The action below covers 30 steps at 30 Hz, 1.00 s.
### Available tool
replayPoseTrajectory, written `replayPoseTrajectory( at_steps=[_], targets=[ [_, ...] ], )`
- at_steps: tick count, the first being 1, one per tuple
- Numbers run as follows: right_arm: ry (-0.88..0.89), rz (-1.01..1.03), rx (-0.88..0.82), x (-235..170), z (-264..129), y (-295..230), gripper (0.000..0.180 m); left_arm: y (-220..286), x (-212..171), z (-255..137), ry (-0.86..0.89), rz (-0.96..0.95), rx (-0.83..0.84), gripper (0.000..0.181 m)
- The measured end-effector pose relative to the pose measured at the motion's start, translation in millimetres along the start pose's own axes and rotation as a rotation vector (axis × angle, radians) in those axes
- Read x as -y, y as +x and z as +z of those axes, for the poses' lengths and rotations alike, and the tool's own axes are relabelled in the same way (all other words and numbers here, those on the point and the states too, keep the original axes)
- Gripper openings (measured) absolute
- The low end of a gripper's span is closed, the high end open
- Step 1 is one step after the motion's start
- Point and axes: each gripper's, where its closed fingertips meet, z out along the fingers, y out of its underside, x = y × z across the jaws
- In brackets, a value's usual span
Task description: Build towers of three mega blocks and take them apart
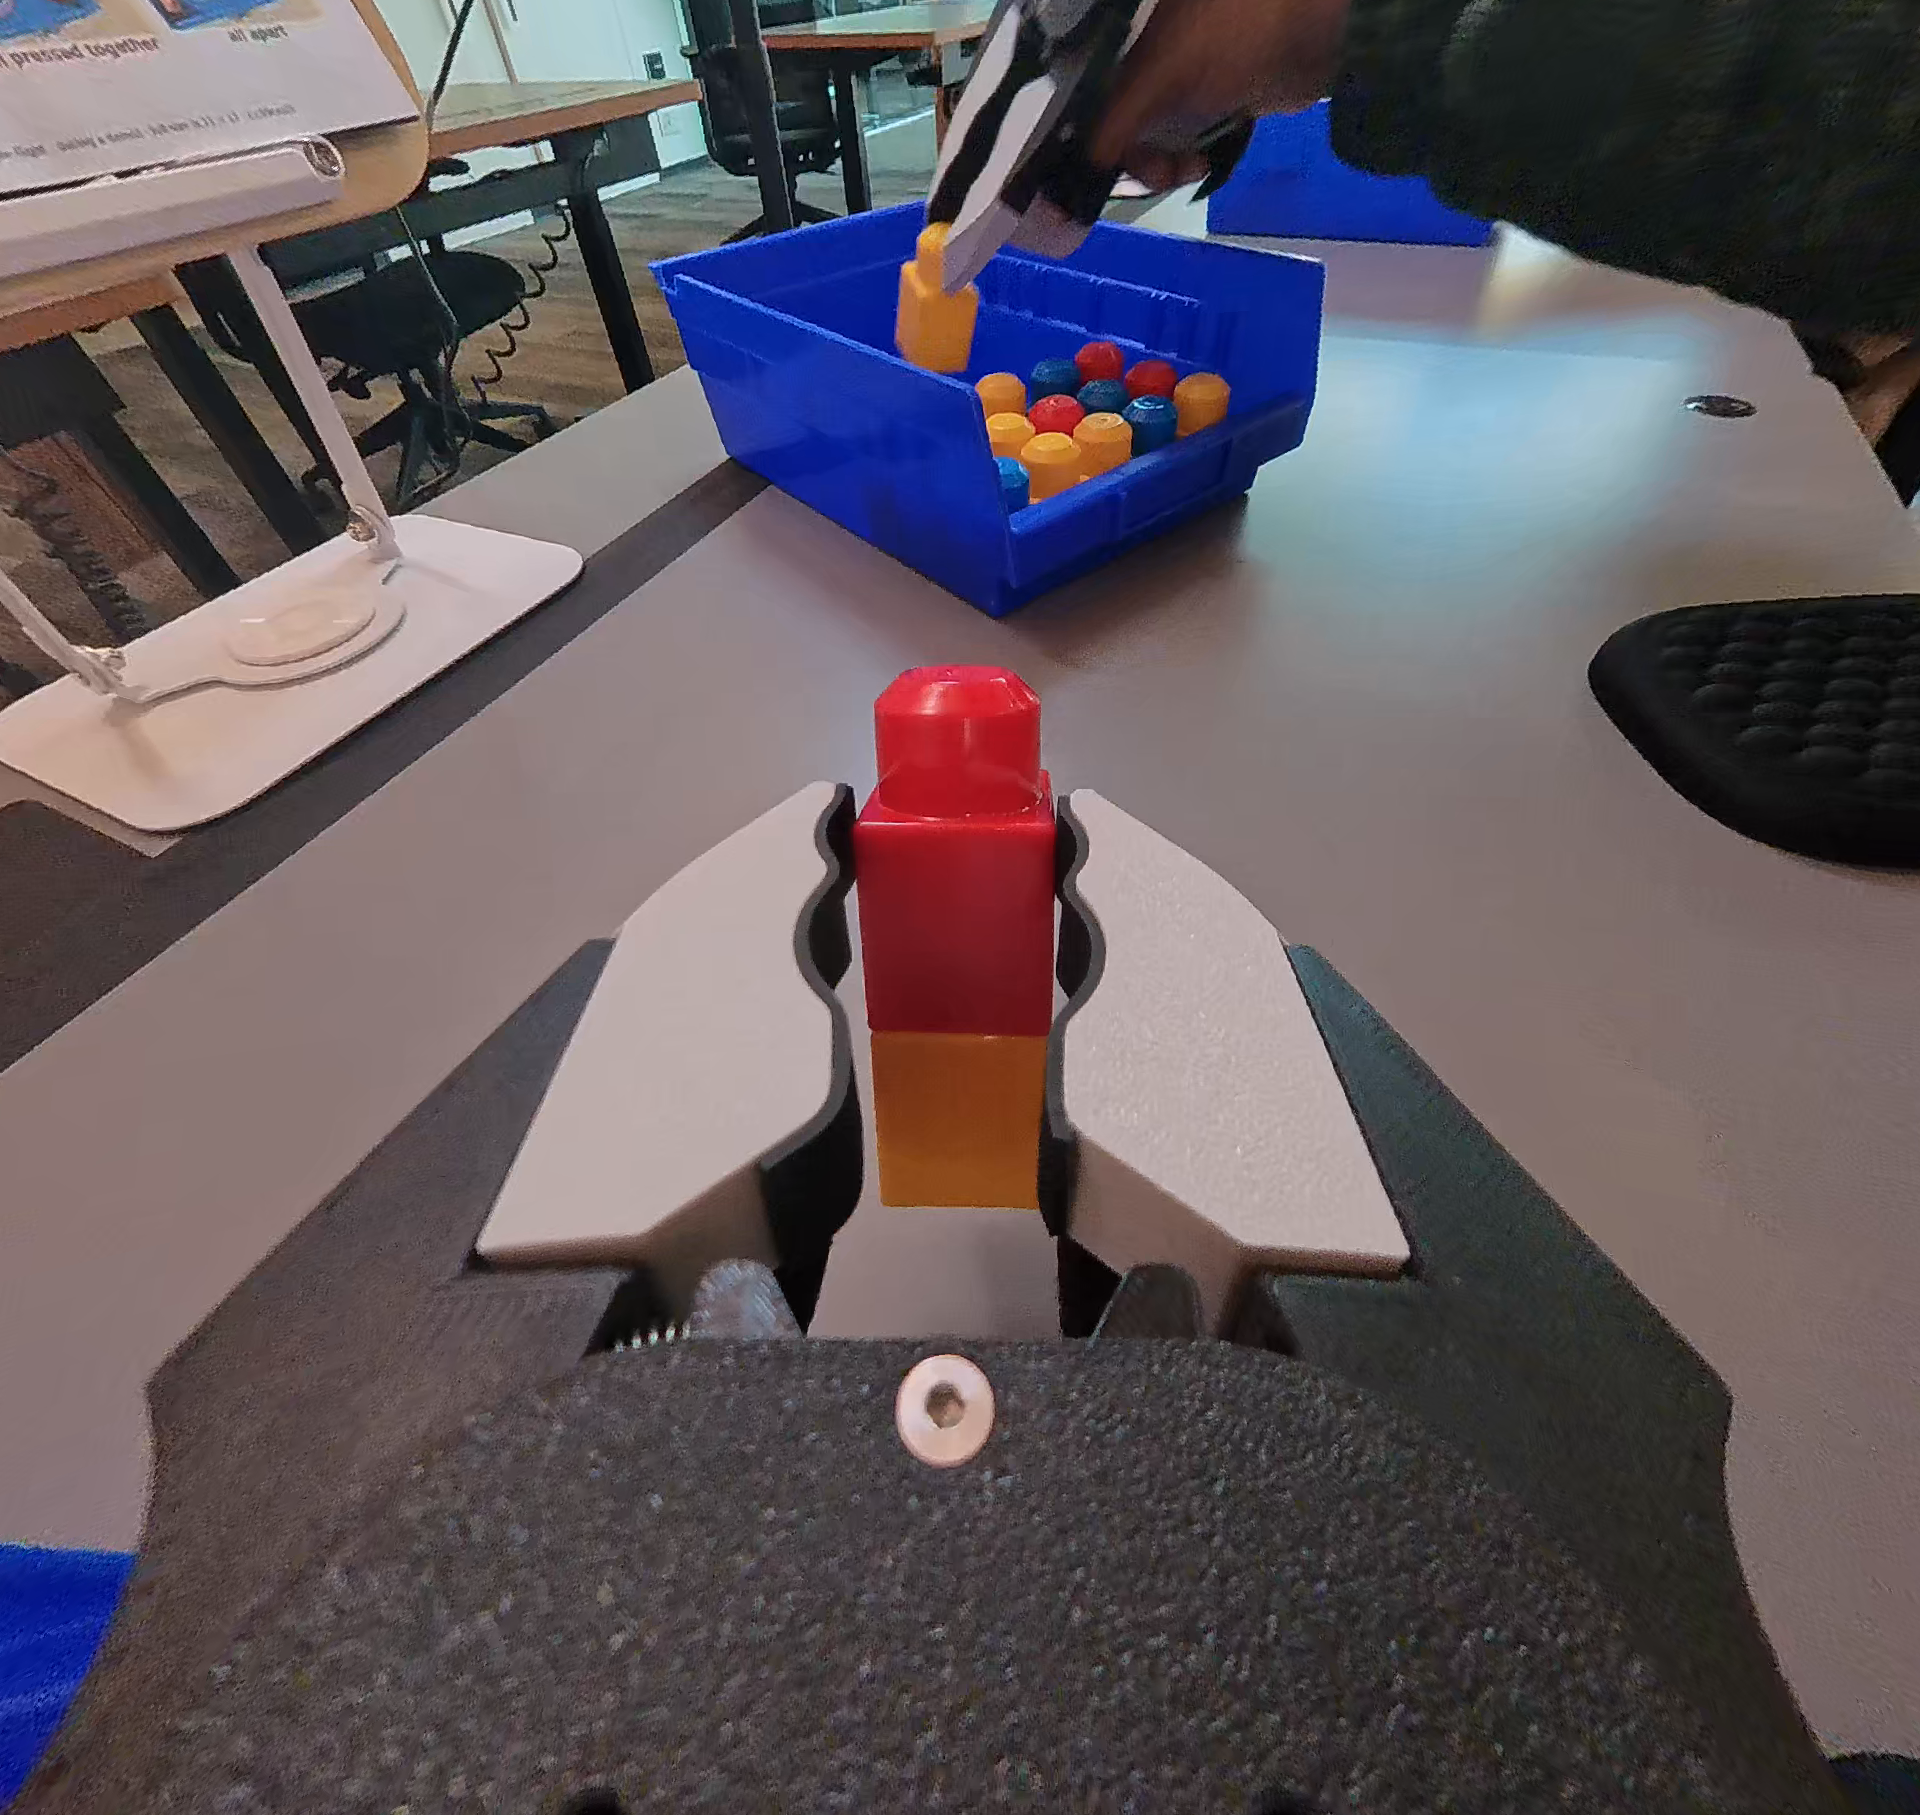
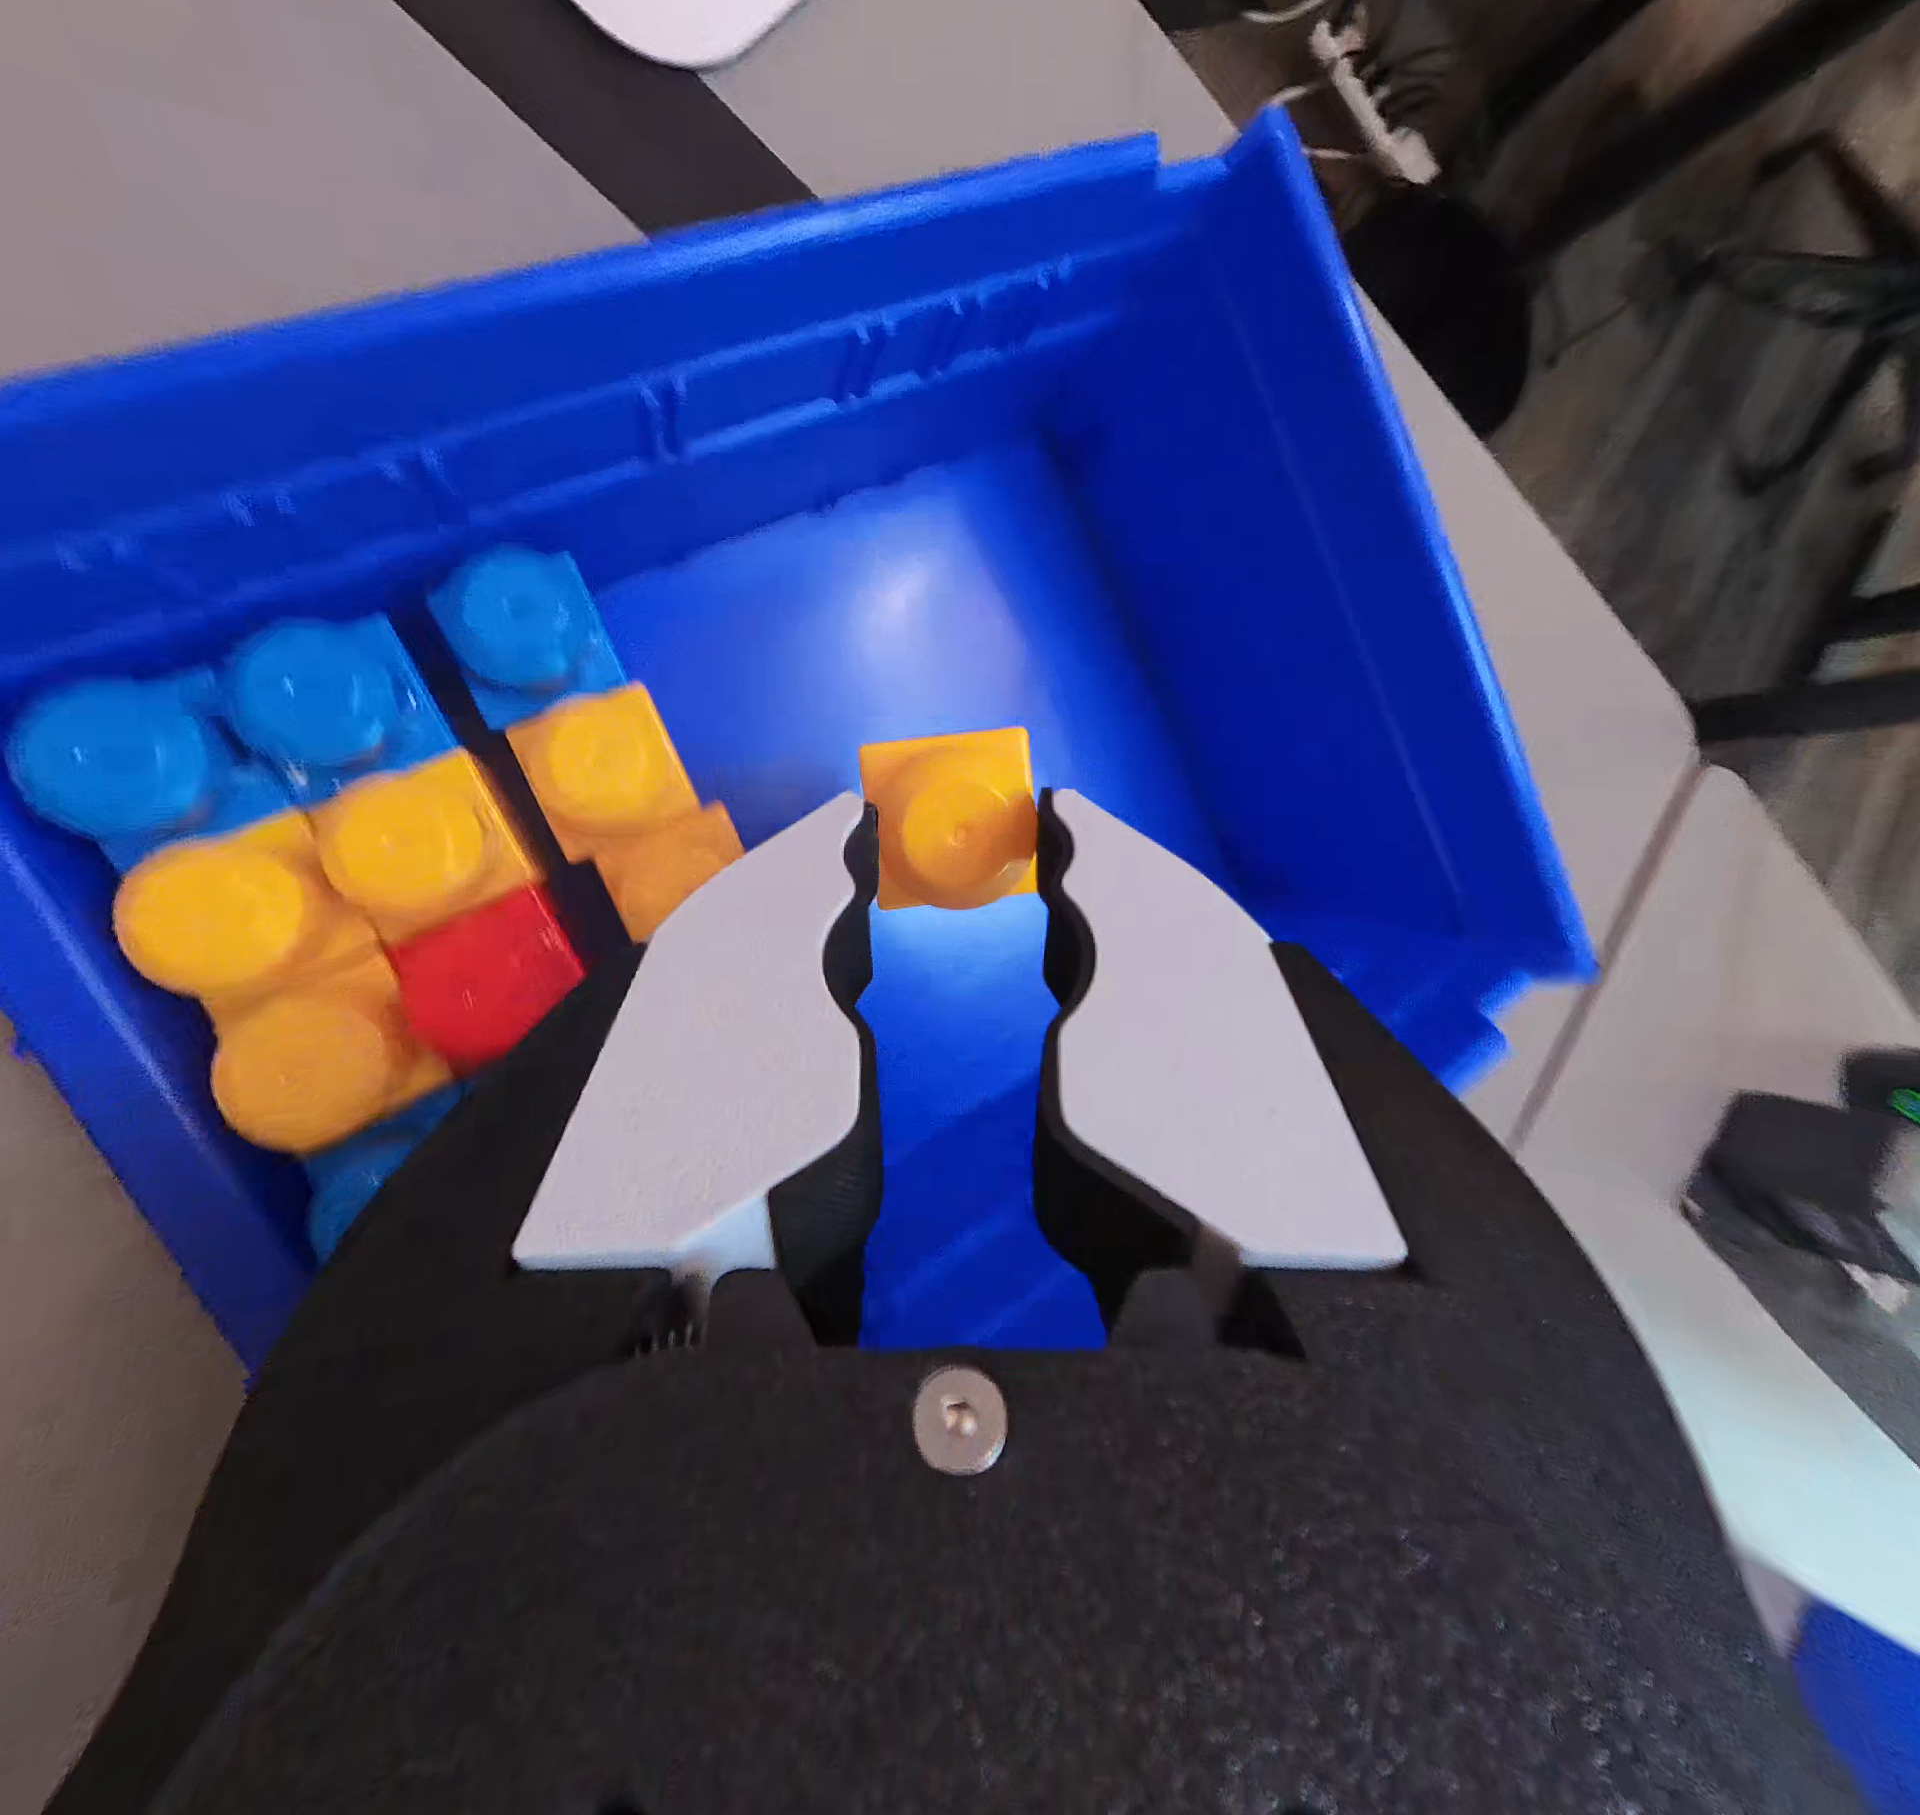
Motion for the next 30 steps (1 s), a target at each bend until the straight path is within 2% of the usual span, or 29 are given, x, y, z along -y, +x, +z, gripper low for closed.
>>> replayPoseTrajectory(
  at_steps=[4,9,16,18,21,24,27,30],
  targets=[
    [-0.013,0.009,0.090,21,36,-18,0.029,2,-2,1,0.009,-0.005,-0.015,0.036],
    [-0.090,0.001,0.279,24,66,-47,0.029,4,-7,4,-0.004,0.006,-0.023,0.036],
    [-0.045,-0.030,0.403,30,70,-61,0.030,4,-15,9,-0.026,0.011,-0.019,0.036],
    [-0.019,-0.022,0.398,30,66,-58,0.035,6,-14,10,-0.021,0.008,-0.023,0.036],
    [0.063,0.004,0.372,42,49,-53,0.041,8,-12,10,-0.006,-0.005,-0.037,0.036],
    [0.243,-0.033,0.357,77,7,-66,0.040,14,-9,10,0.010,-0.010,-0.066,0.036],
    [0.376,-0.166,0.453,105,-47,-123,0.040,25,-4,11,0.035,-0.011,-0.118,0.036],
    [0.413,-0.357,0.600,105,-87,-207,0.042,38,1,11,0.048,0.018,-0.161,0.036]
  ],
)
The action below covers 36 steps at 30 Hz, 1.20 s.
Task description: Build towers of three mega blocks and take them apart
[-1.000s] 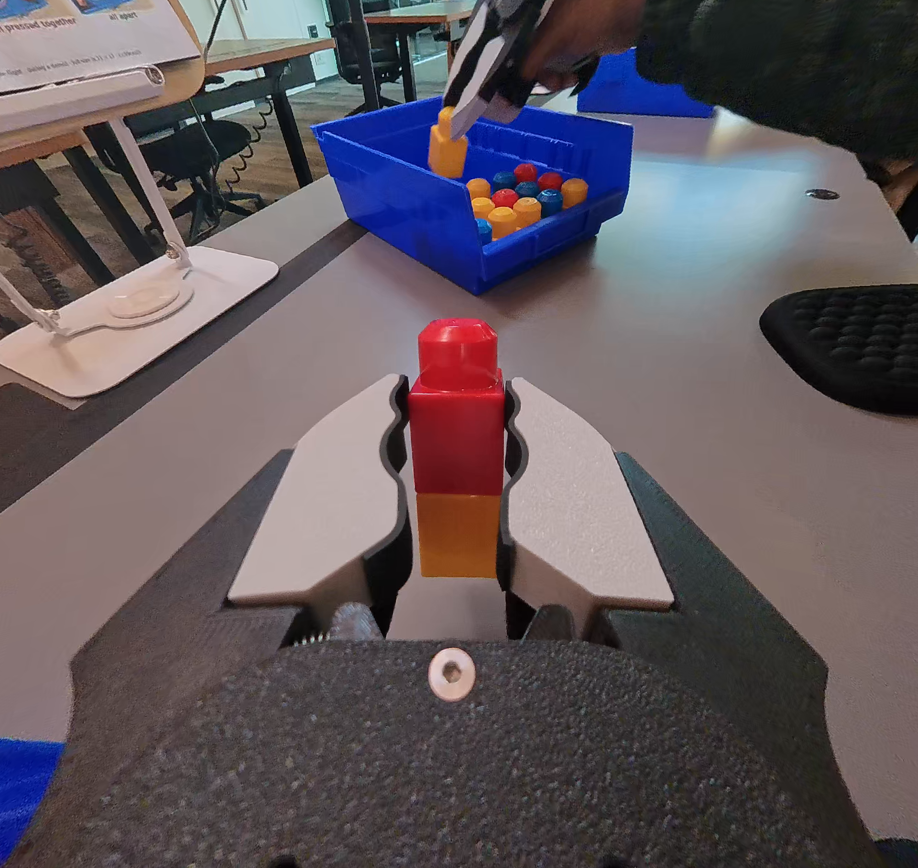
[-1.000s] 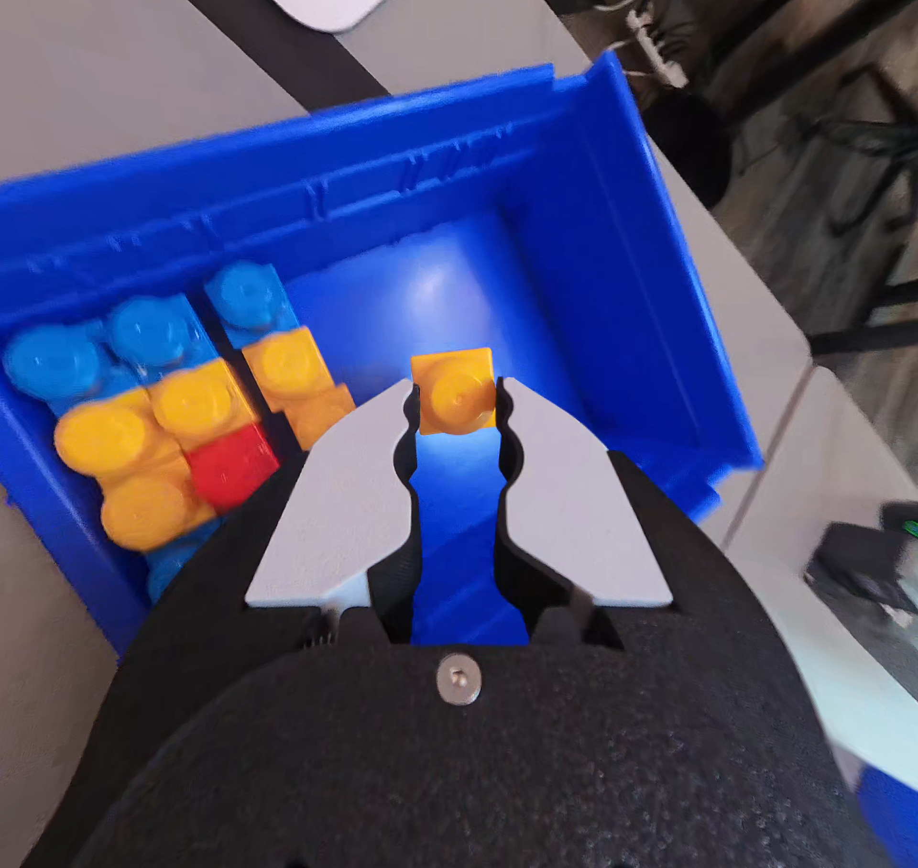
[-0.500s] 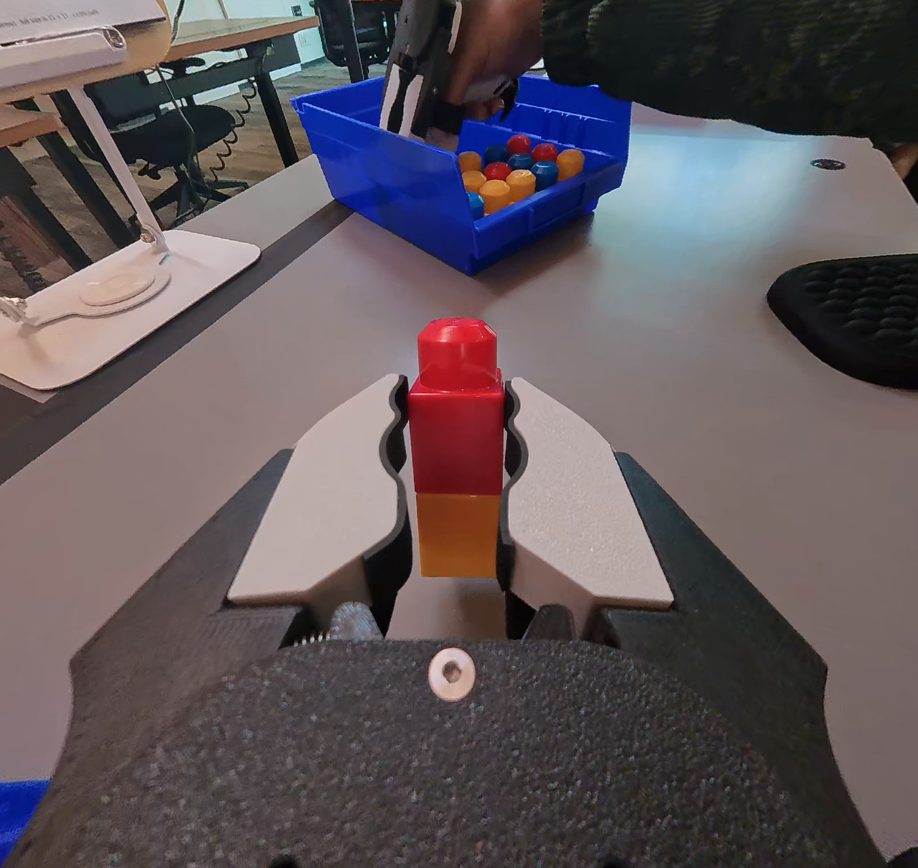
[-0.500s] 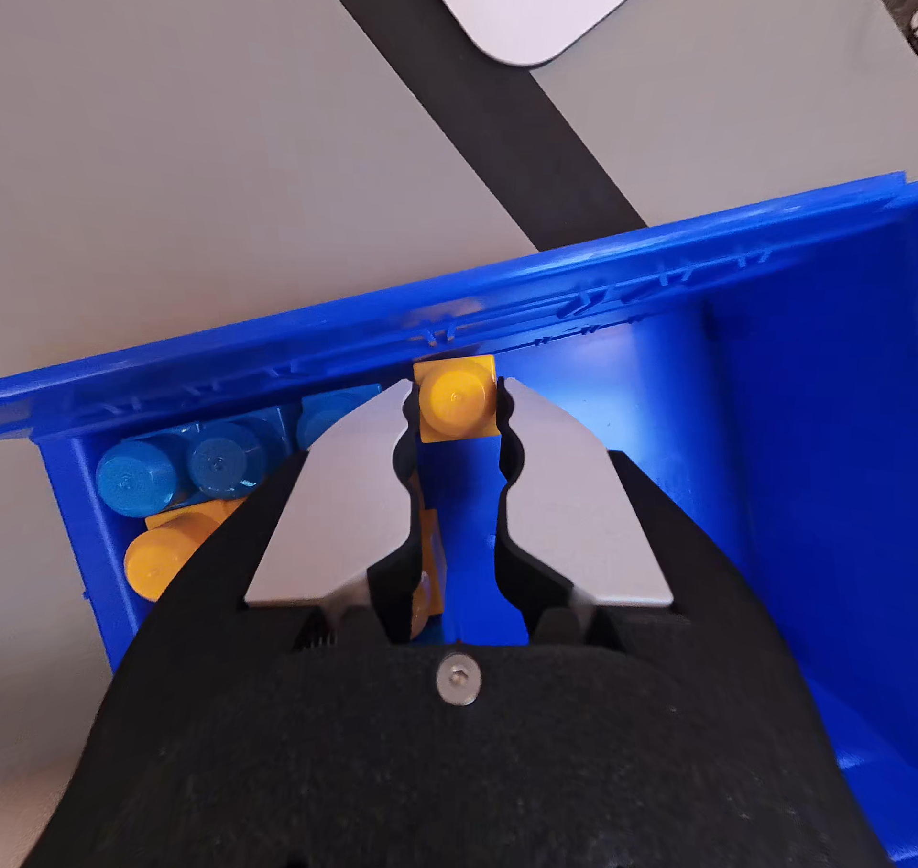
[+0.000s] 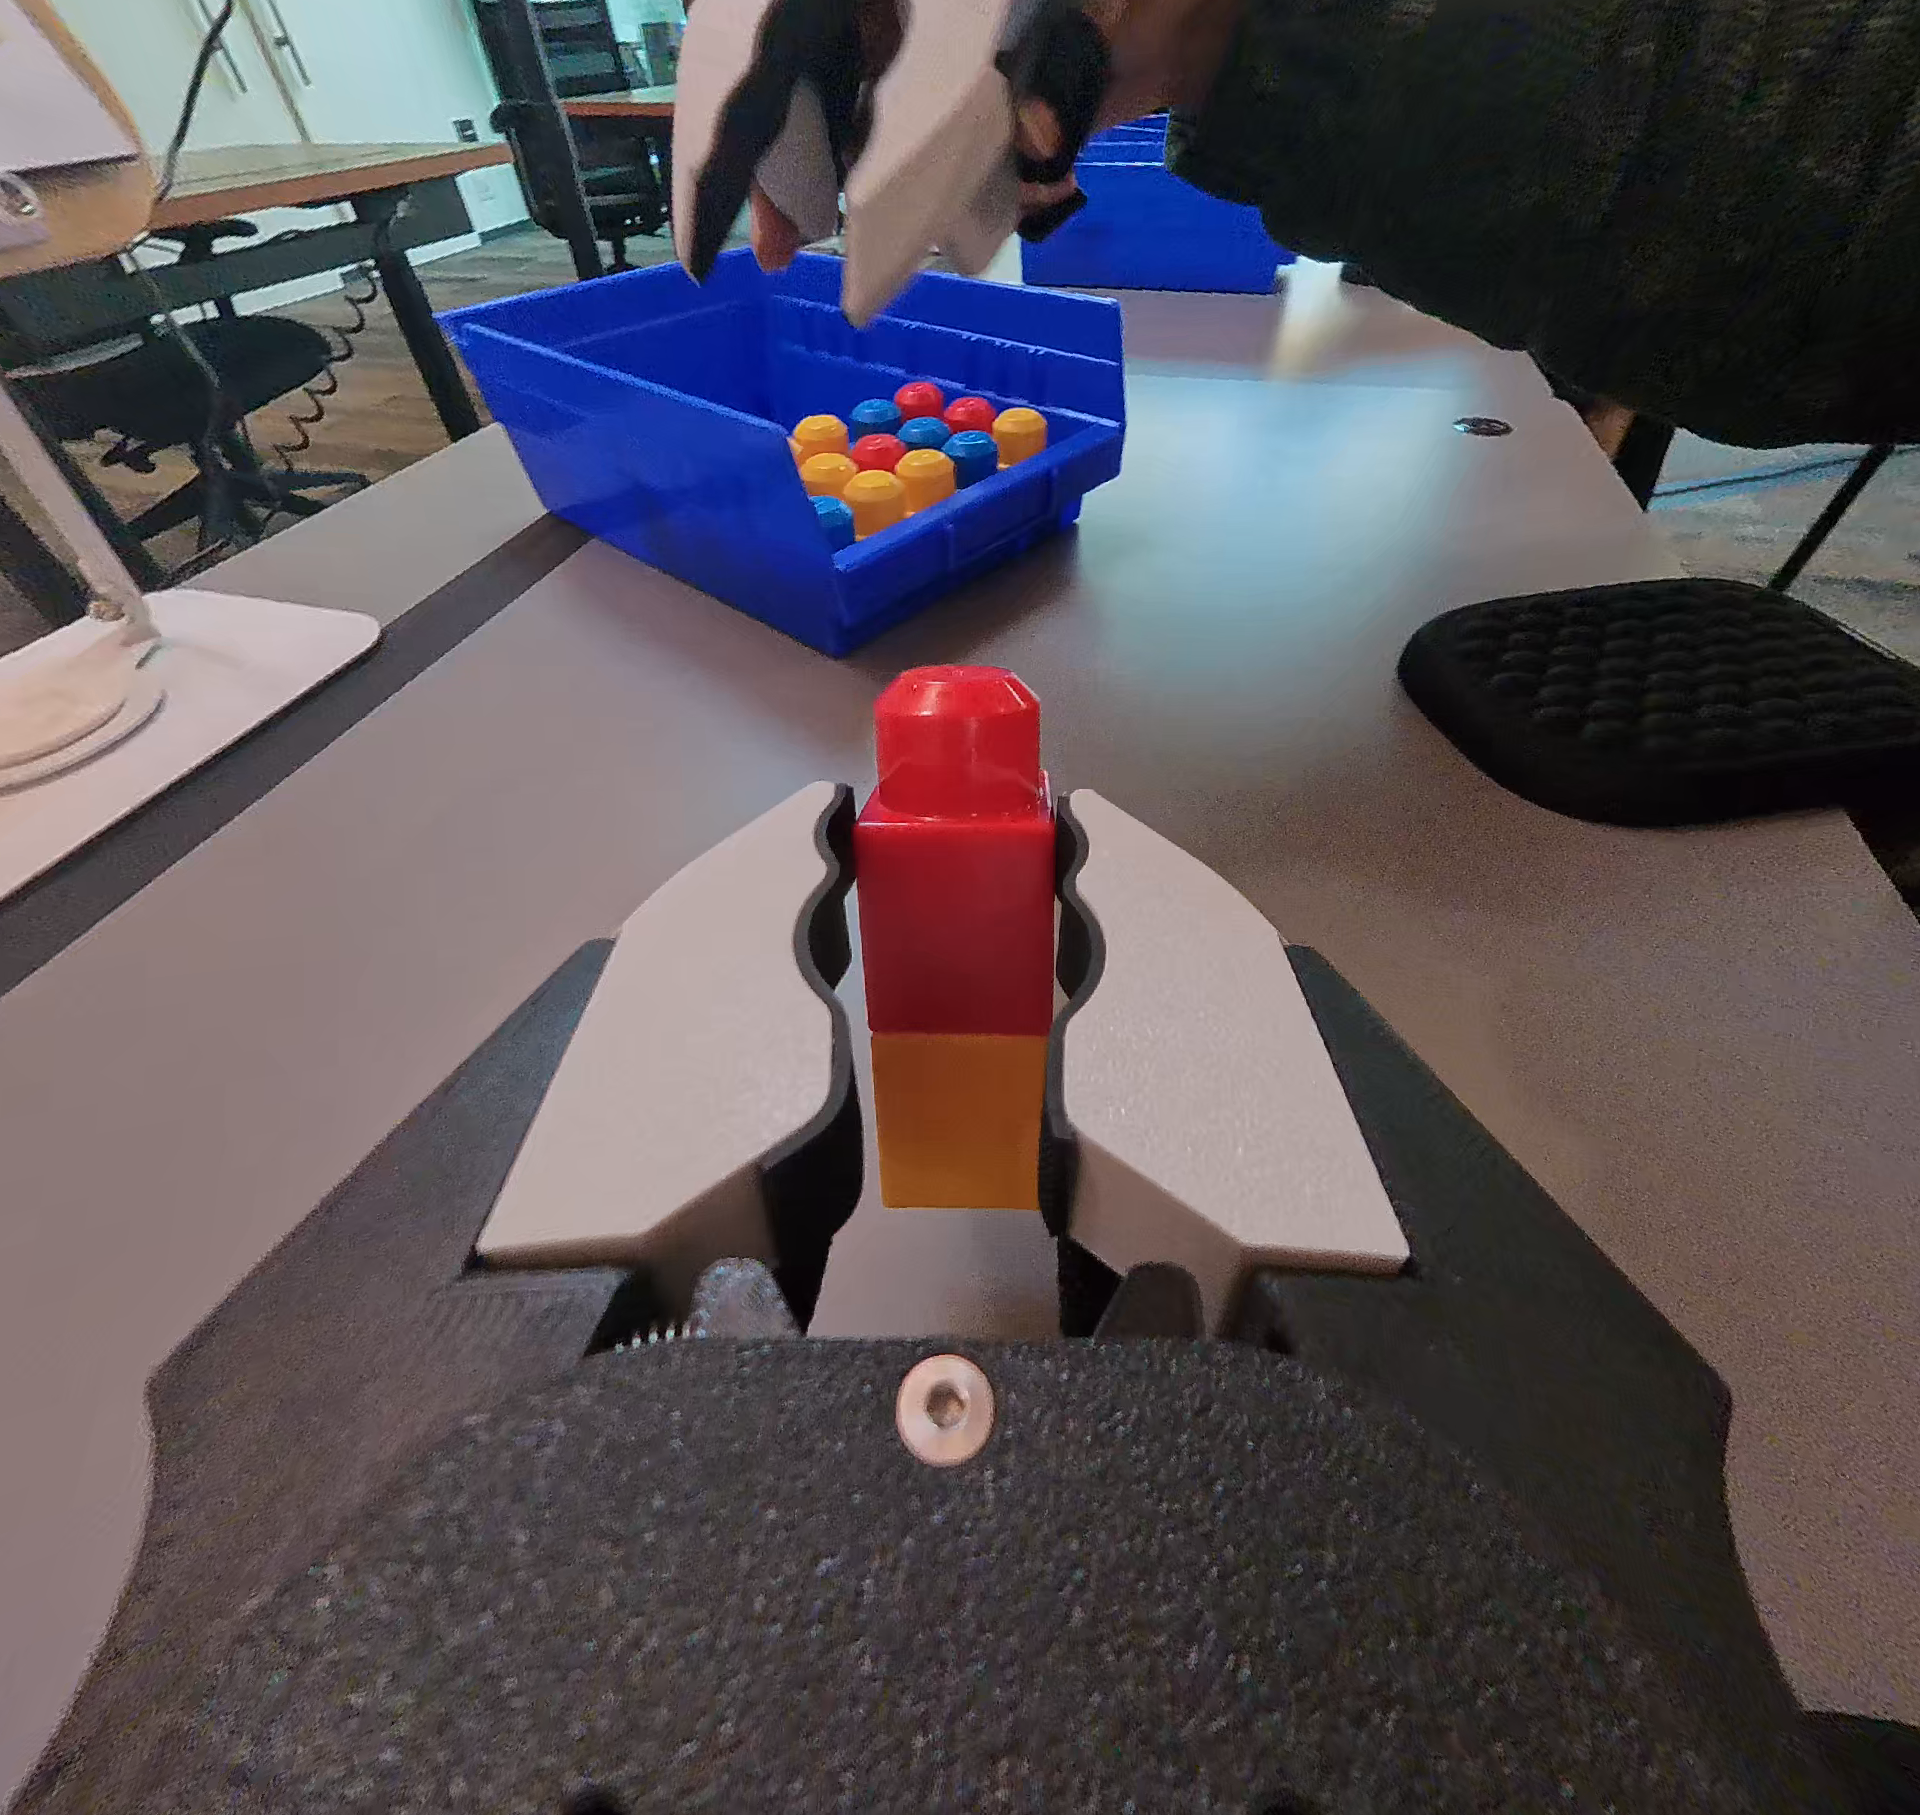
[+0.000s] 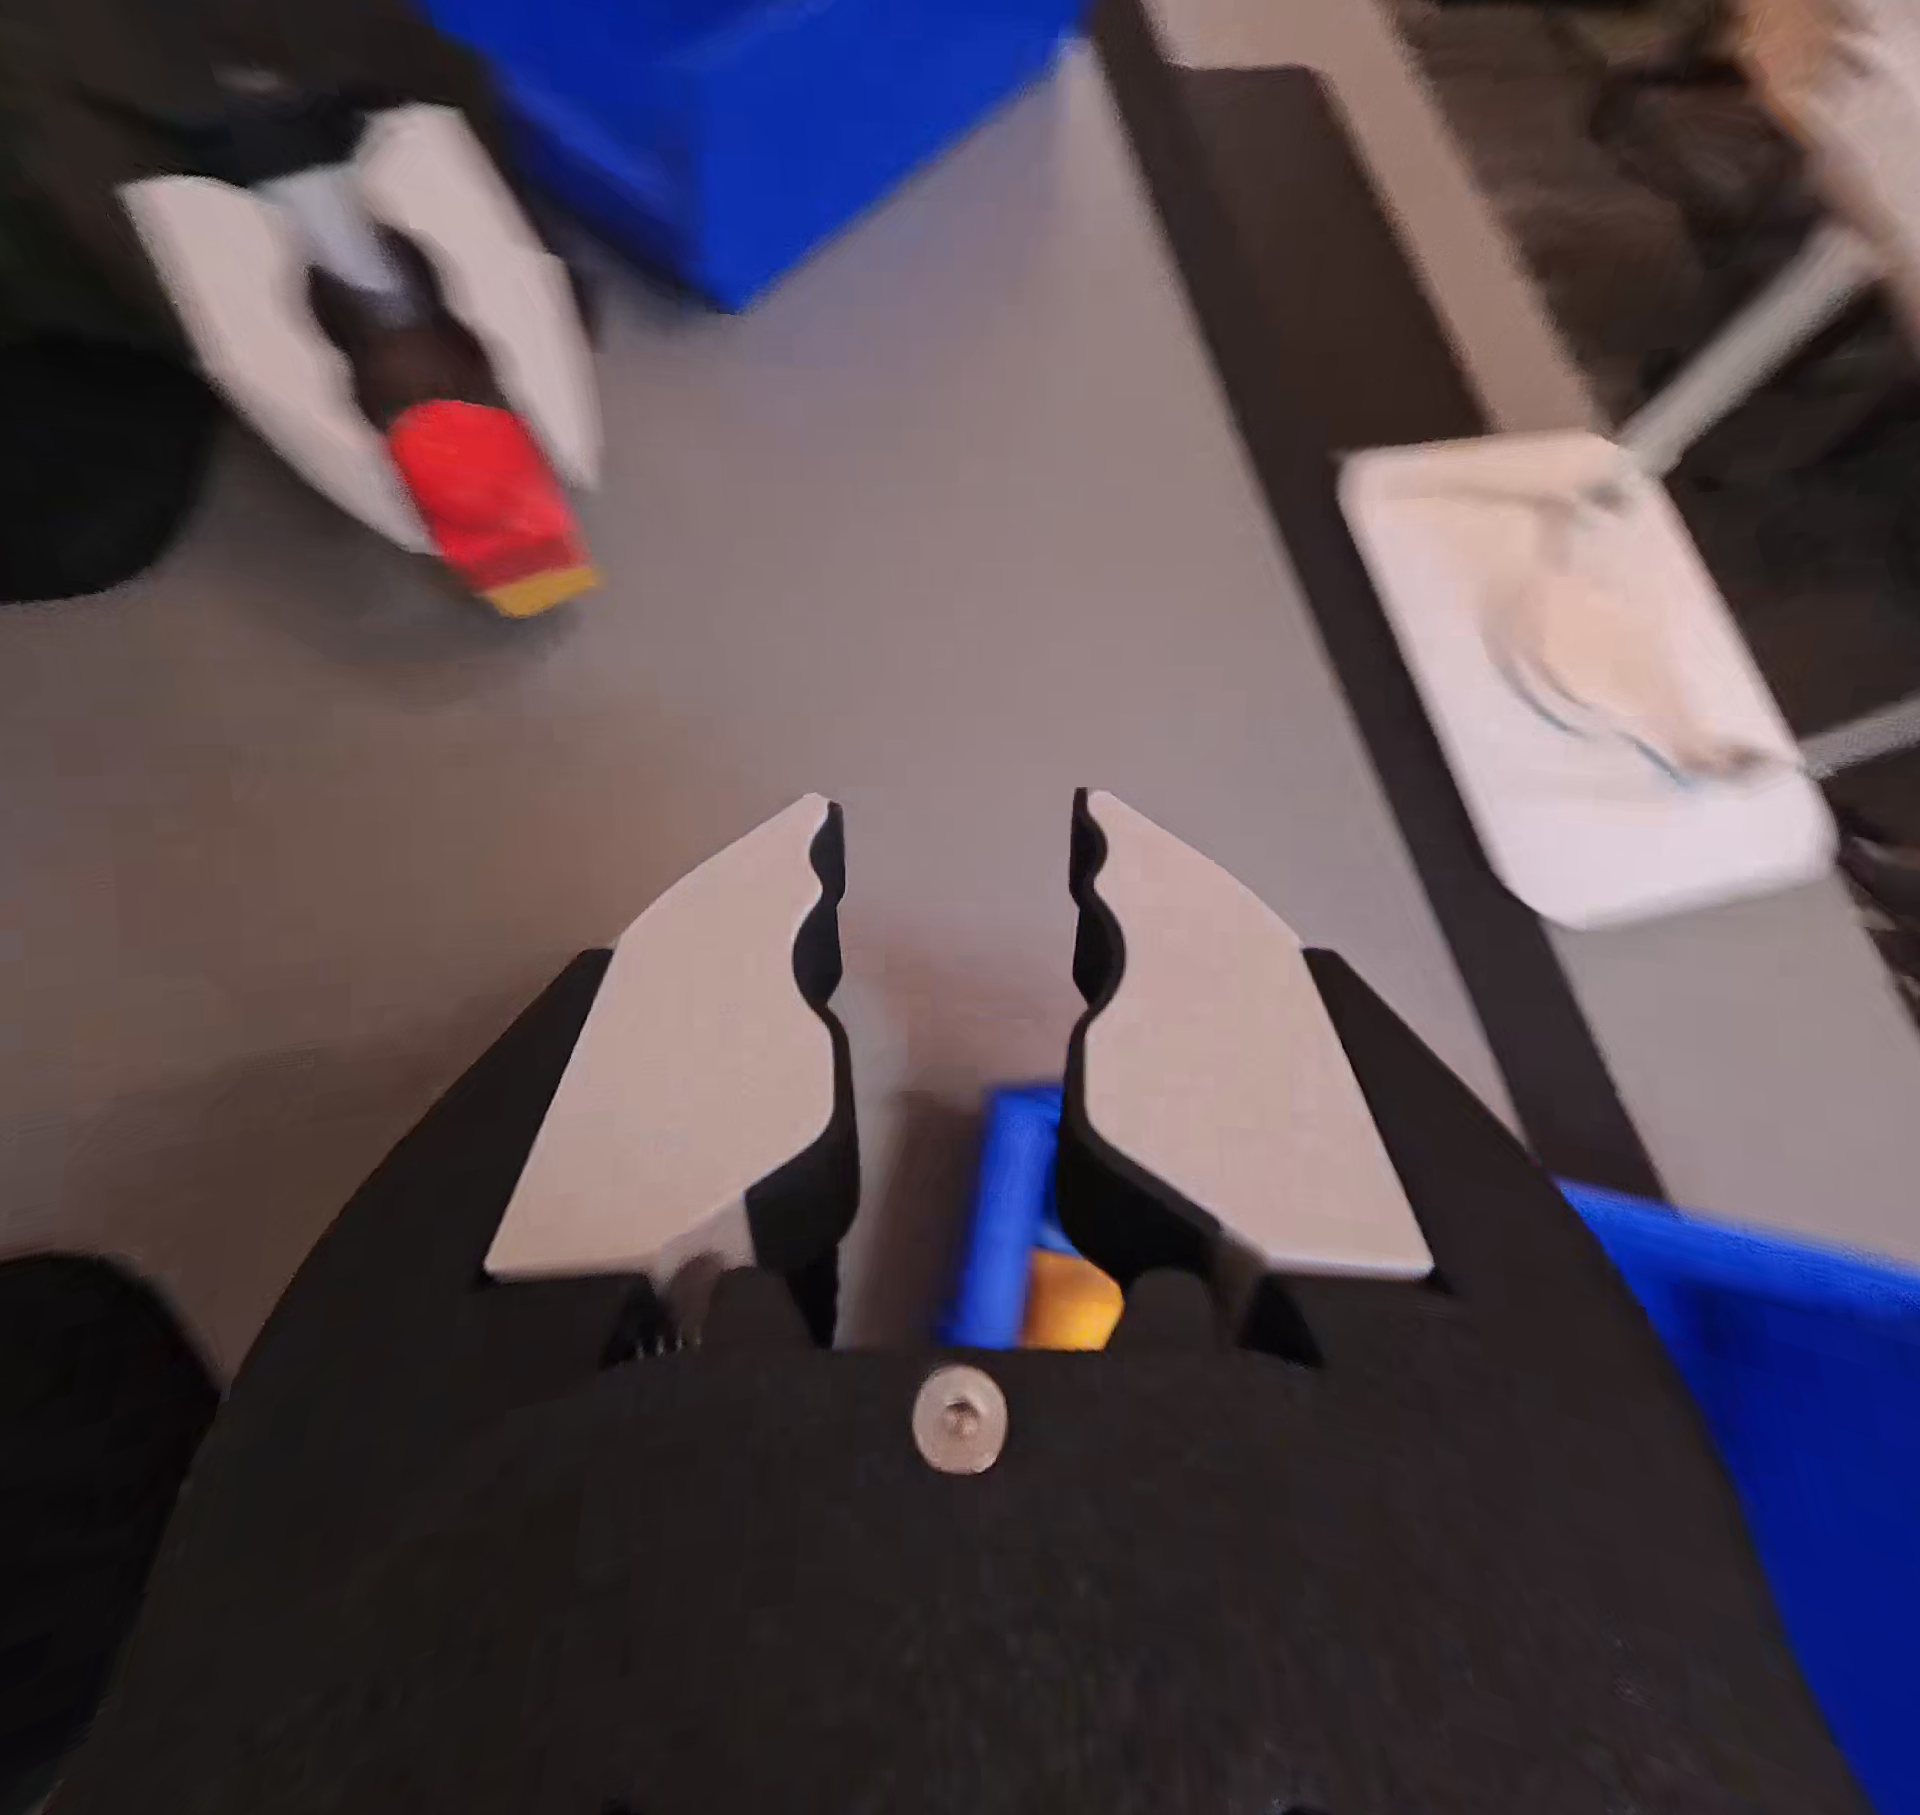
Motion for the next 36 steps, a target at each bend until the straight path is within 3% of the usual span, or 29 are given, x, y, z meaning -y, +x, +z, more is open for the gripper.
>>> replayPoseTrajectory(
  at_steps=[4,8,11,14,18,20,23,26,29,31,33,36],
  targets=[
    [0.011,-0.125,0.185,20,33,-92,0.043,15,4,4,0.004,0.033,-0.047,0.036],
    [0.026,-0.151,0.283,29,60,-138,0.044,23,3,8,-0.020,0.072,-0.061,0.036],
    [-0.003,-0.187,0.261,27,75,-142,0.030,28,-1,10,-0.052,0.101,-0.069,0.036],
    [0.024,-0.202,0.268,31,75,-144,0.029,28,2,8,-0.025,0.116,-0.077,0.036],
    [0.085,-0.178,0.258,41,61,-136,0.029,25,-10,7,-0.078,0.145,-0.082,0.059],
    [0.125,-0.157,0.263,47,52,-133,0.029,19,-17,9,-0.117,0.143,-0.051,0.037],
    [0.187,-0.164,0.249,59,30,-126,0.029,11,-26,7,-0.191,0.120,-0.031,0.037],
    [0.372,-0.109,0.156,96,-32,-88,0.029,-7,-46,4,-0.227,0.061,0.013,0.036],
    [0.313,-0.131,-0.274,91,-83,0,0.029,-19,-44,2,-0.196,-0.005,0.046,0.036],
    [0.118,-0.112,-0.544,53,-106,65,0.029,-22,-41,1,-0.168,-0.018,0.057,0.036],
    [-0.090,-0.027,-0.672,-1,-115,114,0.030,-22,-38,1,-0.150,-0.022,0.062,0.036],
    [-0.269,0.129,-0.670,-80,-101,153,0.029,-22,-38,1,-0.149,-0.015,0.066,0.036]
  ],
)
